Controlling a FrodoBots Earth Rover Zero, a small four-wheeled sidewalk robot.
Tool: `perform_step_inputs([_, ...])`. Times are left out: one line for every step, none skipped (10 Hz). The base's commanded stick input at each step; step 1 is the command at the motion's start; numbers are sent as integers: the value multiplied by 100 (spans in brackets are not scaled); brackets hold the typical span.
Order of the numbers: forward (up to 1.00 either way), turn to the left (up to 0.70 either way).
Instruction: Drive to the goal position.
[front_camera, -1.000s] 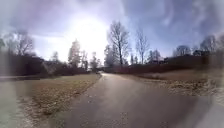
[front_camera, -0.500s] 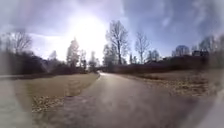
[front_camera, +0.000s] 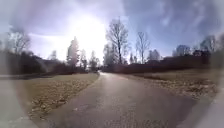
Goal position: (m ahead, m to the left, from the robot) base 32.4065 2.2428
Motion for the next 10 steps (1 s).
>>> perform_step_inputs([85, 8])
perform_step_inputs([85, 8])
perform_step_inputs([85, 8])
perform_step_inputs([85, 8])
perform_step_inputs([85, 8])
perform_step_inputs([85, 8])
perform_step_inputs([85, 8])
perform_step_inputs([85, 8])
perform_step_inputs([85, 8])
perform_step_inputs([85, 8])
